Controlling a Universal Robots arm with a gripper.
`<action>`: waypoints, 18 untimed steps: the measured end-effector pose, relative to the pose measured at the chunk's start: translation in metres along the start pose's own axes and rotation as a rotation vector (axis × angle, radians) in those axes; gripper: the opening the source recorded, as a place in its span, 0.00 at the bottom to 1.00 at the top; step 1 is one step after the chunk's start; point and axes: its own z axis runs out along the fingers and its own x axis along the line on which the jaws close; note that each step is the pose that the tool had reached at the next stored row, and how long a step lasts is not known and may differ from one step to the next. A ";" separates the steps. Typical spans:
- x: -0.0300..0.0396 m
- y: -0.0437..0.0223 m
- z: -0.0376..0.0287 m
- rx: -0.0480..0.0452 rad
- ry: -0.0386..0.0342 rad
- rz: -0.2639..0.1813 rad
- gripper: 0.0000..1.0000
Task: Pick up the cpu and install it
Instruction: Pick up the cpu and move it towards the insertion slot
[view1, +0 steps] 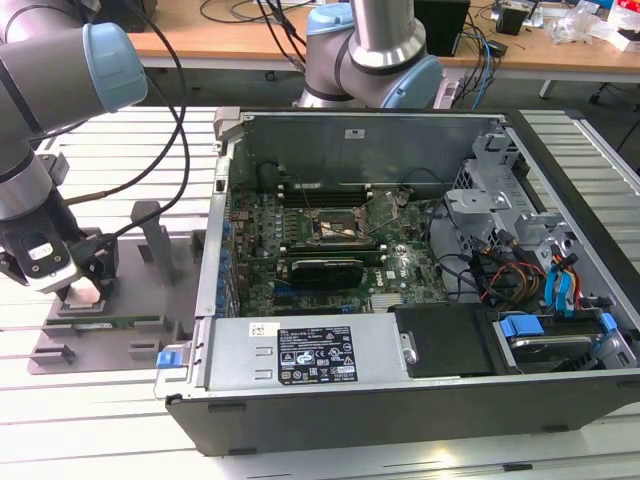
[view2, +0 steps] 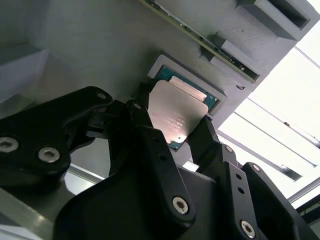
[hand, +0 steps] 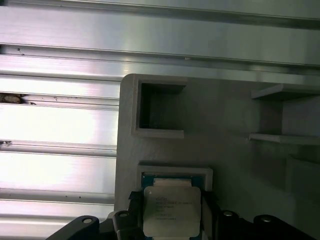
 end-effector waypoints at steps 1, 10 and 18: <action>-0.0001 0.0000 -0.0029 0.0000 -0.0003 0.000 0.55; -0.0006 -0.0002 -0.0240 0.0001 -0.0001 0.000 0.55; -0.0010 -0.0003 -0.0398 0.0001 0.0000 0.000 0.55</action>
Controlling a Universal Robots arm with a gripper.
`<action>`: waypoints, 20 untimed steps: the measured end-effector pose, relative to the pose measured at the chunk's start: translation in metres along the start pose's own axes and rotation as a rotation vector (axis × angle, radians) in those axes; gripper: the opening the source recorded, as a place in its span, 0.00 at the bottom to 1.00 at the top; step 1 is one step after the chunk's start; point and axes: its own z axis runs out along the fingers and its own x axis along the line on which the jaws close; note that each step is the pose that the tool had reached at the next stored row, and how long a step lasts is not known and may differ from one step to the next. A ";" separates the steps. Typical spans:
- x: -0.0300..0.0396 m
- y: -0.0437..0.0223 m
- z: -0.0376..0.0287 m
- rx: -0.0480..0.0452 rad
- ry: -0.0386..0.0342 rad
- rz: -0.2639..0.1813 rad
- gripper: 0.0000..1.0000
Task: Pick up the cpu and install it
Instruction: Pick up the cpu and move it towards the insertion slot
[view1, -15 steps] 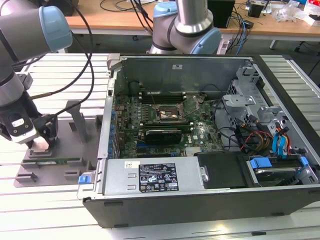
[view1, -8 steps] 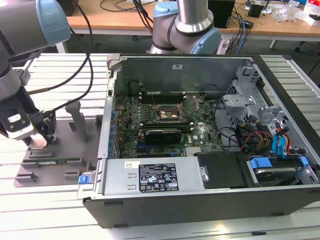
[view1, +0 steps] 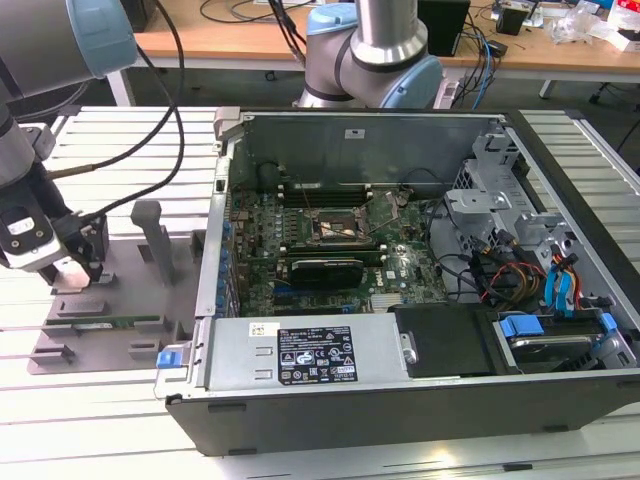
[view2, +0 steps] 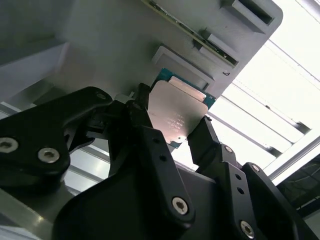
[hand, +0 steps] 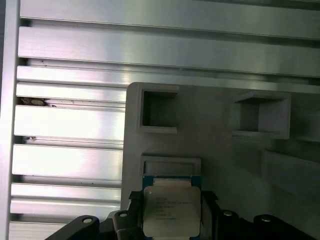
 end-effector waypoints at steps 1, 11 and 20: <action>-0.0001 0.0000 -0.0026 0.0000 -0.0001 0.000 0.55; -0.0007 -0.0002 -0.0254 0.0000 0.0000 0.000 0.55; -0.0012 -0.0003 -0.0442 0.0000 -0.0001 0.000 0.55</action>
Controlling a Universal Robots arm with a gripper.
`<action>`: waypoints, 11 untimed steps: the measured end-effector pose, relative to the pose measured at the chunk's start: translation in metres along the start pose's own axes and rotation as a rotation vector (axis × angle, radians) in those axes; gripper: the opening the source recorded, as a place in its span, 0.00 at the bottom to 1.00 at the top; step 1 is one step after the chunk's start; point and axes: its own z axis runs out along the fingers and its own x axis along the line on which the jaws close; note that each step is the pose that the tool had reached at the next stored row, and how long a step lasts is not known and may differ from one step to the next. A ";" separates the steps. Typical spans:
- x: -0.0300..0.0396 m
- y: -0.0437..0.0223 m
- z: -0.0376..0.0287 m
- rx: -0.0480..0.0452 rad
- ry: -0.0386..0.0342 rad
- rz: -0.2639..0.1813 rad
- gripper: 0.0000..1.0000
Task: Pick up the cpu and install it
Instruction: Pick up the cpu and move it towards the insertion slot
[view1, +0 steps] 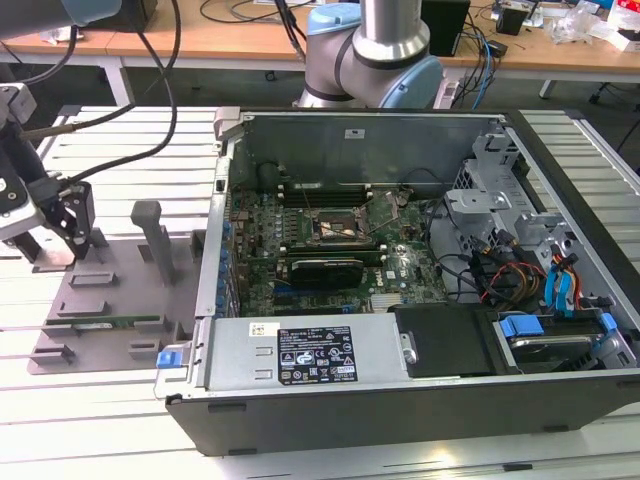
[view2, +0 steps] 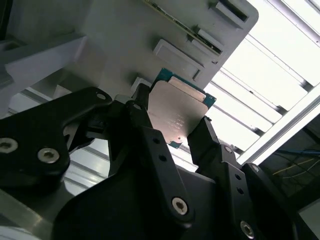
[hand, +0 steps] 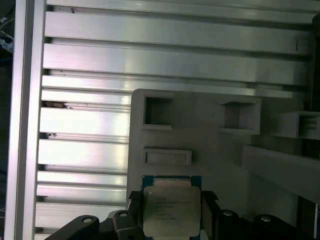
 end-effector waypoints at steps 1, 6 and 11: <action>0.0000 0.0000 -0.0012 0.0000 0.0000 0.000 0.55; -0.0003 -0.0001 -0.0119 0.0000 0.0001 0.000 0.55; -0.0006 -0.0002 -0.0220 0.0000 0.0001 0.000 0.55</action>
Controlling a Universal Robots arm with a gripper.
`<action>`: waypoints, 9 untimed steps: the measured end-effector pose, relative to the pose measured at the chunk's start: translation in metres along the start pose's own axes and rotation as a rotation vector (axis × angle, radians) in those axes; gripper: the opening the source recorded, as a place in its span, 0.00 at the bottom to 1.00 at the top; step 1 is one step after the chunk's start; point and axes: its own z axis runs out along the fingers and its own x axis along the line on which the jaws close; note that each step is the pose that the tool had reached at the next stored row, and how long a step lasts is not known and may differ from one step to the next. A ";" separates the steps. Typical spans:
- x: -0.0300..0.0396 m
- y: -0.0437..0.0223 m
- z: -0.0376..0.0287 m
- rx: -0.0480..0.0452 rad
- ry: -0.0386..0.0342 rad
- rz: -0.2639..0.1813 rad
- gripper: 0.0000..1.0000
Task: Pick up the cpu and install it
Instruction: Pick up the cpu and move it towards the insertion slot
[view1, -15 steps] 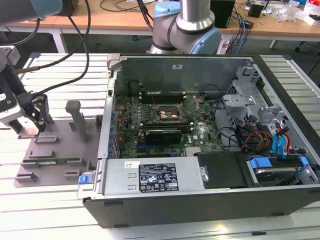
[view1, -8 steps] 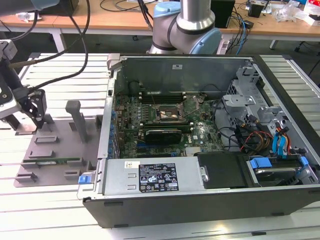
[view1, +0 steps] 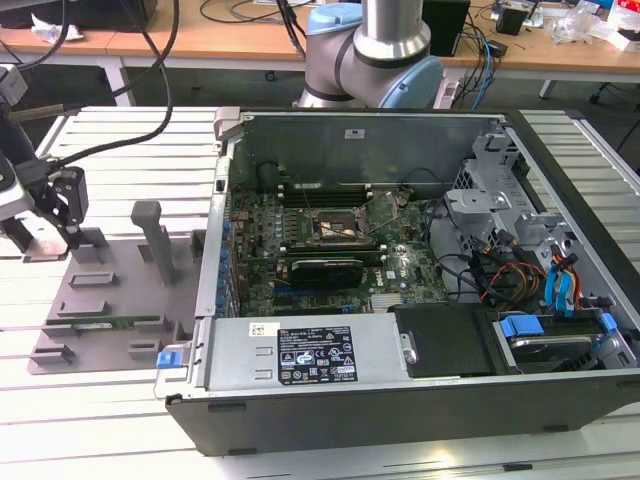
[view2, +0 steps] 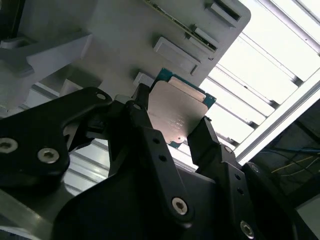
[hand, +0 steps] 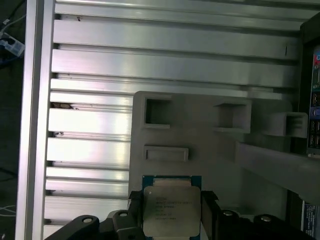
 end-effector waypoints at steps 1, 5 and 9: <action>-0.0001 0.0000 -0.0051 0.0000 0.0000 0.000 0.55; -0.0004 -0.0001 -0.0164 0.0000 0.0000 0.000 0.55; -0.0007 -0.0002 -0.0254 0.0000 0.0000 0.000 0.55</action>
